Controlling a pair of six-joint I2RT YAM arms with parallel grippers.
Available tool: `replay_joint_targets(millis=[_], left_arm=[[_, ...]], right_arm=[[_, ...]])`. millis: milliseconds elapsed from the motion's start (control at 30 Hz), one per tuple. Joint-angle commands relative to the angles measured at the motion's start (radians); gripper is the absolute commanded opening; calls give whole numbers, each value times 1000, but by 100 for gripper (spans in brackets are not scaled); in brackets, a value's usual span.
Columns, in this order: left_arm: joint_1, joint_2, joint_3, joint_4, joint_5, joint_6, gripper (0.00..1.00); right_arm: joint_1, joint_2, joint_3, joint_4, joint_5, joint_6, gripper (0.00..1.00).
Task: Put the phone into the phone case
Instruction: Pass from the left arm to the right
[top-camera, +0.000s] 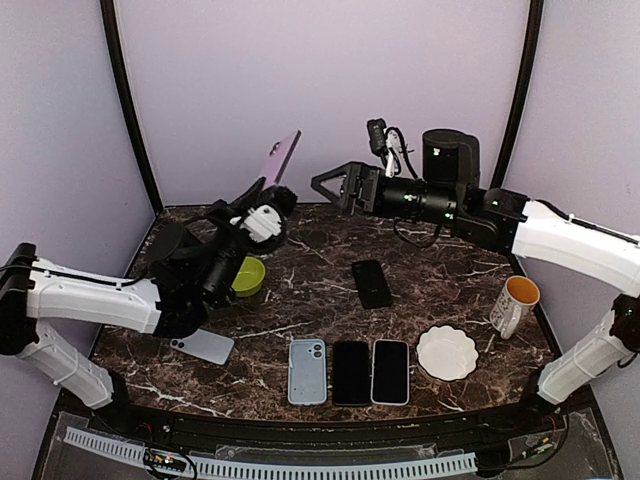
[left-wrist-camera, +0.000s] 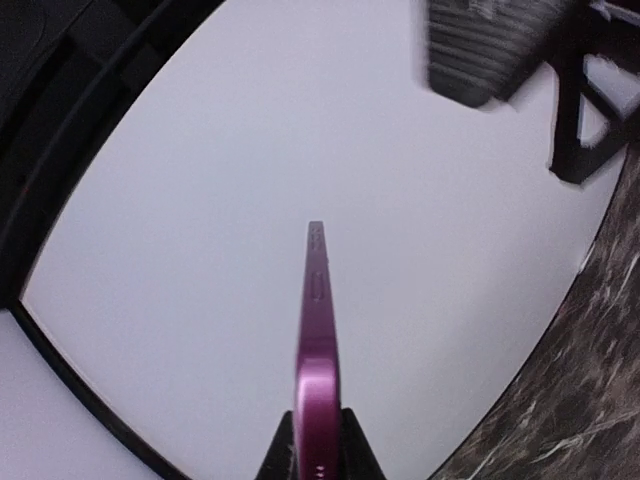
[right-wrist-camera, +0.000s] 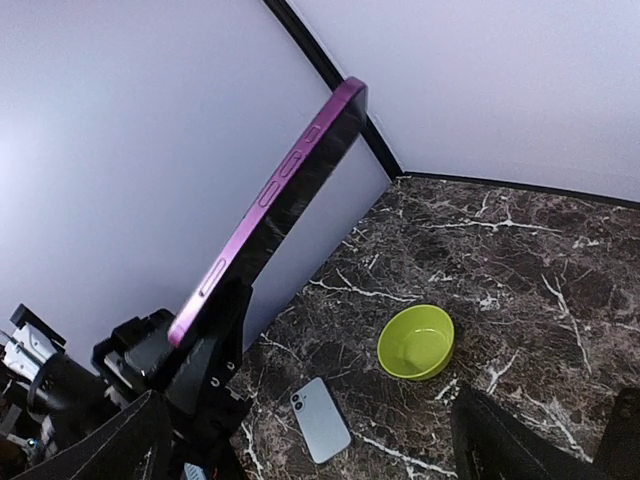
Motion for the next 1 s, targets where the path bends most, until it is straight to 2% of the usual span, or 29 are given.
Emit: replay_joint_targets(millis=[0,33,100,200,367,533,767,967], left_arm=[[15,-273,96,-451,141,-806,0],[16,-280,97,-459,212,-905,0],[10,-276,99,-440,274,-937,0],[7,-251,82,-307,310,-927,0],[6,-212,118,-241,384,-927,0],[-4,-179,132,-209,396,-883,0],[-21,-163,120,-148,375,-820,0],[-22,-158,103,-134,392,-812,0]], right_arm=[[-3,-99,-35,186,-32,5,99],[-3,-105,-42,211,-40,27,98],[0,-108,-69,317,-65,102,99],[13,-96,-76,421,-57,207,98],[66,-42,-78,603,0,310,98],[90,24,-17,596,44,381,99],[90,31,-68,496,189,496,99],[86,82,-22,534,120,483,98]])
